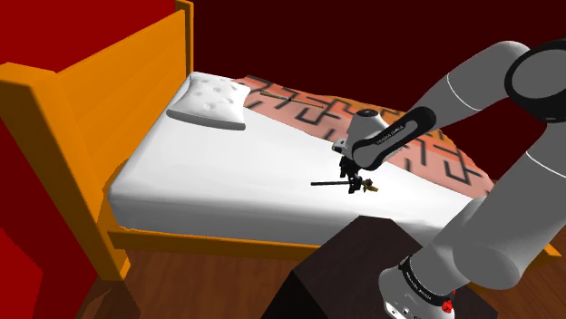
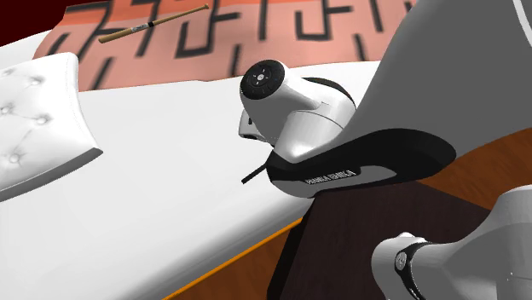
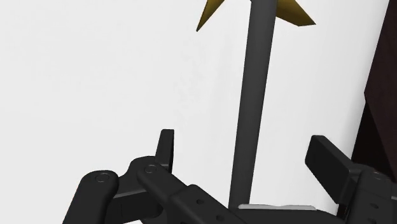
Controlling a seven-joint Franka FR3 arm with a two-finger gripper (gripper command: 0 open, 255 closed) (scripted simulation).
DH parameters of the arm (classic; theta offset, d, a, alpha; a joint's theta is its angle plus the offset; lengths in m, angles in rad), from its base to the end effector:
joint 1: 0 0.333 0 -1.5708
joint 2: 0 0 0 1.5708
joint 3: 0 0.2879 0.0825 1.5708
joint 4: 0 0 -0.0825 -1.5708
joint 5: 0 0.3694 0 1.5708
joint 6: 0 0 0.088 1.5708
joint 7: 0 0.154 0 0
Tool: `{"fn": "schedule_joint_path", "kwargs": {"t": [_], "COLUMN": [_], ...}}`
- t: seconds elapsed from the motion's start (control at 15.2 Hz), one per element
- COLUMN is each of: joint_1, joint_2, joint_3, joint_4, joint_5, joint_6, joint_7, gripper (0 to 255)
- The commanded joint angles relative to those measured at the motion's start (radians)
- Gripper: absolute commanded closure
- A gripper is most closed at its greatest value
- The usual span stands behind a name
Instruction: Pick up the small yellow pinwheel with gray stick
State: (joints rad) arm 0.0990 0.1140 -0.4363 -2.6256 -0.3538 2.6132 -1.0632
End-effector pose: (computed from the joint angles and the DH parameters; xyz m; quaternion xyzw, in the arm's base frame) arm 0.3795 -0.1423 0.1427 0.8609 0.4945 -0.1130 0.0401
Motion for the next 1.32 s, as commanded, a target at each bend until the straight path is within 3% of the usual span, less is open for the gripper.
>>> {"fn": "schedule_joint_path", "kwargs": {"t": [0.0,0.07,0.66,1.25], "joint_1": [0.0,0.0,0.0,0.007], "joint_2": [0.015,0.016,0.015,-0.134], "joint_3": [0.002,0.003,0.002,-0.004], "joint_4": [0.002,0.004,0.002,0.005], "joint_5": [0.005,0.007,0.005,-0.028], "joint_6": [0.013,0.012,0.013,-0.136], "joint_7": [0.0,-0.001,0.0,0.003], "gripper": [0,255,255,255]}}
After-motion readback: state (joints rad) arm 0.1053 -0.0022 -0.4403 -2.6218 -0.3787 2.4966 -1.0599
